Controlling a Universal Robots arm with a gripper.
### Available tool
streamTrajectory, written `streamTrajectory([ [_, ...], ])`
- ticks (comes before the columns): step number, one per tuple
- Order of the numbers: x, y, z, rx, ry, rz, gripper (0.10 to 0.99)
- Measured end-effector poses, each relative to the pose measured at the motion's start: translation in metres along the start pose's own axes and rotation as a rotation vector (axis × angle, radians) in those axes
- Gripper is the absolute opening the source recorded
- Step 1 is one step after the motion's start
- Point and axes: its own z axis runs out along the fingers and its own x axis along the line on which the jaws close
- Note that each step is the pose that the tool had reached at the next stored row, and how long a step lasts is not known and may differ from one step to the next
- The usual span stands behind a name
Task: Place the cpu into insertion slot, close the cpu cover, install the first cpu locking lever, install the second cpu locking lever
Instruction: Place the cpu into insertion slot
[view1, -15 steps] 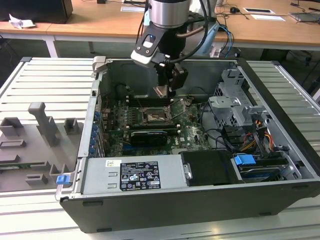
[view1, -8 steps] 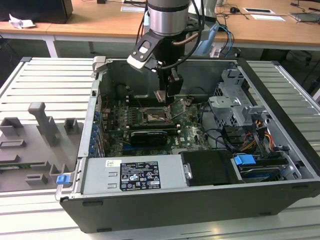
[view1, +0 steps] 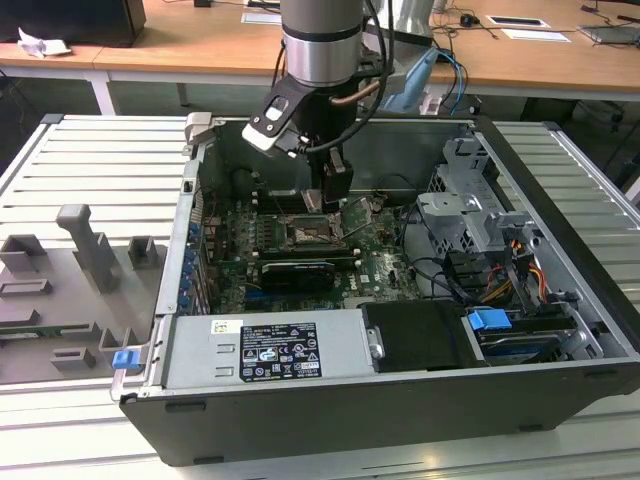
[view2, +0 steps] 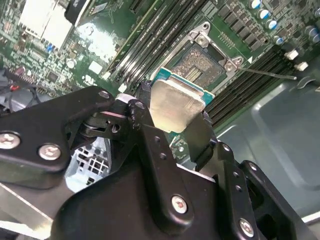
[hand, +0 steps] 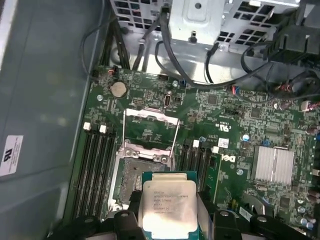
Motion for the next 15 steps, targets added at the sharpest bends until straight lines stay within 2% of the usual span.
streamTrajectory([
  [7,0.0004,-0.0015,0.0142,-0.002,-0.0129,0.128,0.525],
  [9,0.0034,-0.0013,0.0169,-0.002,-0.013,0.129,0.525],
  [15,0.0169,-0.003,0.0321,-0.002,-0.013,0.129,0.525],
])
